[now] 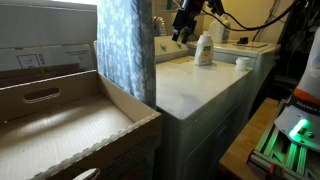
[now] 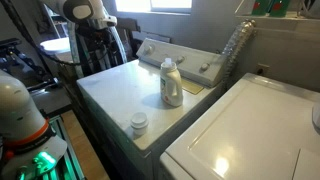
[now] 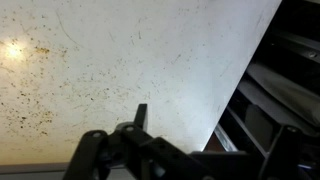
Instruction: Flip the white lid, pick up the white lid and place it on the detergent the right way up
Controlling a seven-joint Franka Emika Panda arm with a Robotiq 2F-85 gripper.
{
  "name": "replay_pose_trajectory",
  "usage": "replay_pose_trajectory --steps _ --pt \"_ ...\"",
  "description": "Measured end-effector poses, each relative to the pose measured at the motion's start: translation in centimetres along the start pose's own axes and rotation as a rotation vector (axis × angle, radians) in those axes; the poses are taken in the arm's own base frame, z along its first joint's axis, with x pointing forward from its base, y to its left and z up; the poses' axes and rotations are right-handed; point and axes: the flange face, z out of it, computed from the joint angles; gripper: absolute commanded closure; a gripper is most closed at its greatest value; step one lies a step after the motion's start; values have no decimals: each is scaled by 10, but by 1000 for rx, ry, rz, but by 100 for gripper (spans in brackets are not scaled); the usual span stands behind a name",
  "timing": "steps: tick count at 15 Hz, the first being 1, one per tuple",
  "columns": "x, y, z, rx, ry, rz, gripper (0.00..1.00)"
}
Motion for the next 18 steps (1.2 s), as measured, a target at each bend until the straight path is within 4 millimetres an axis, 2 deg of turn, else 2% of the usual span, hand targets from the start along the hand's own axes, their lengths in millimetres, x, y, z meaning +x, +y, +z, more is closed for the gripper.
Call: replay_pose_trajectory --steps 10,12,14,18 --pt "0 0 1 0 -3 1 0" --pt "0 7 1 -3 -3 25 0" --pt "-3 27 2 -7 -7 86 0" --pt "-29 95 9 -48 -38 299 0"
